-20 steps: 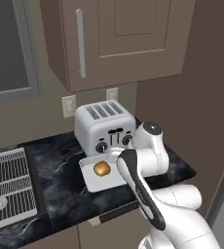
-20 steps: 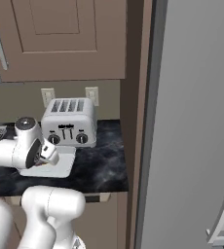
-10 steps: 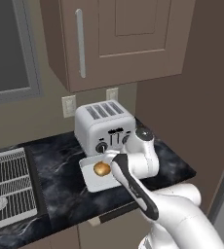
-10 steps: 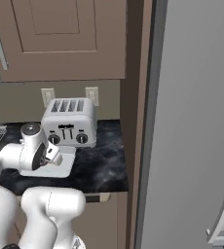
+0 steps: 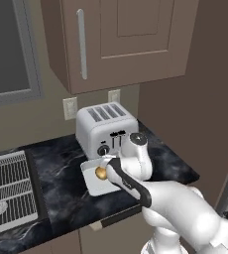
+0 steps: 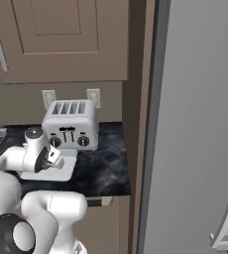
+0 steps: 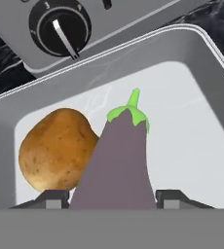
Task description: Take the potato and eggplant out of the freezer and place them in the tupperware container on the counter. Then put the tupperware containing the vegetables back in the freezer.
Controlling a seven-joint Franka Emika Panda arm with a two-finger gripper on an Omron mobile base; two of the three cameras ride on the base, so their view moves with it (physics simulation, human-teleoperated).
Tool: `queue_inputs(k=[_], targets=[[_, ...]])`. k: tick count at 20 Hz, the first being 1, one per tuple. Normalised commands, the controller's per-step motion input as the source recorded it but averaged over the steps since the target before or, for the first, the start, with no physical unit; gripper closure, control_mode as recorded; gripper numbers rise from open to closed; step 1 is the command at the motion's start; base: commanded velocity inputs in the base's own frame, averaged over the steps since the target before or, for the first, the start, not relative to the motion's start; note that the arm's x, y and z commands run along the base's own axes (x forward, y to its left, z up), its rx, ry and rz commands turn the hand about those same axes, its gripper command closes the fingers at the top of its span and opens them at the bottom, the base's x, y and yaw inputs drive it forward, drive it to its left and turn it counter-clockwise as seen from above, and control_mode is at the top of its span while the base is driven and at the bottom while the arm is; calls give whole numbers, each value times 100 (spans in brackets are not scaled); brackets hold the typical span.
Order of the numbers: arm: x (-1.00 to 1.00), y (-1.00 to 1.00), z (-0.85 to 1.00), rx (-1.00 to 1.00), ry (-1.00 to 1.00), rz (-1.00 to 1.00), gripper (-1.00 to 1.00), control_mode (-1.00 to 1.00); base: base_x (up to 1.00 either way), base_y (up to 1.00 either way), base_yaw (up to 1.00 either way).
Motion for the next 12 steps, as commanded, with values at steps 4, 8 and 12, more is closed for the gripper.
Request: queue_inputs(k=[4, 8, 12], targets=[[17, 0, -10, 0, 2, 0, -100, -100, 0, 0, 0], [2, 0, 0, 0, 0, 0, -100, -100, 0, 0, 0], [-19, -1, 33, 0, -4, 0, -100, -100, 0, 0, 0]])
